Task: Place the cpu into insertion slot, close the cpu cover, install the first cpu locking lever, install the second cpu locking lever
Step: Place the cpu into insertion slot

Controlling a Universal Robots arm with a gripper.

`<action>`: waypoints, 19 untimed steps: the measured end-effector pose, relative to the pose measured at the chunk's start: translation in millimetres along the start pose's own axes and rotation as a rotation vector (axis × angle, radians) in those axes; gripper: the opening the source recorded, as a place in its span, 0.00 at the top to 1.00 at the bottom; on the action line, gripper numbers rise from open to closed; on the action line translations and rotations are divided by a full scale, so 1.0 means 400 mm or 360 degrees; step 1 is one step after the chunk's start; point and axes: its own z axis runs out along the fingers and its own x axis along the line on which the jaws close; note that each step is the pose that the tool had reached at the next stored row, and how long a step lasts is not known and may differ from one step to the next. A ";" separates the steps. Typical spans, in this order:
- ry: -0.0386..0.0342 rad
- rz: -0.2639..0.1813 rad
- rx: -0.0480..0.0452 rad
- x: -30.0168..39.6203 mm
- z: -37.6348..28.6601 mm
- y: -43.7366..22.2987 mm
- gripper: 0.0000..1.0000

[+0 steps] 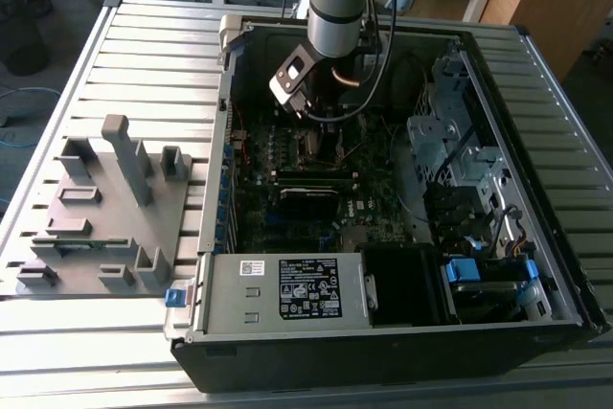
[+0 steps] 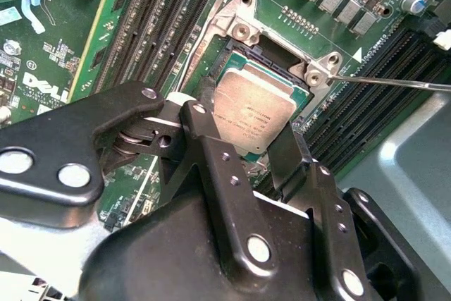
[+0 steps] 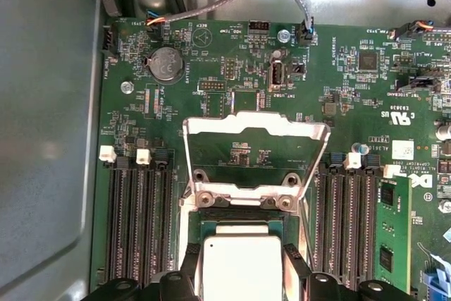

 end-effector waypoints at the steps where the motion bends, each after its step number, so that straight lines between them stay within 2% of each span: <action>1: 0.0000 0.0001 0.0000 0.000 0.001 0.000 0.46; 19: -0.0002 0.0001 0.0000 -0.001 0.014 -0.001 0.46</action>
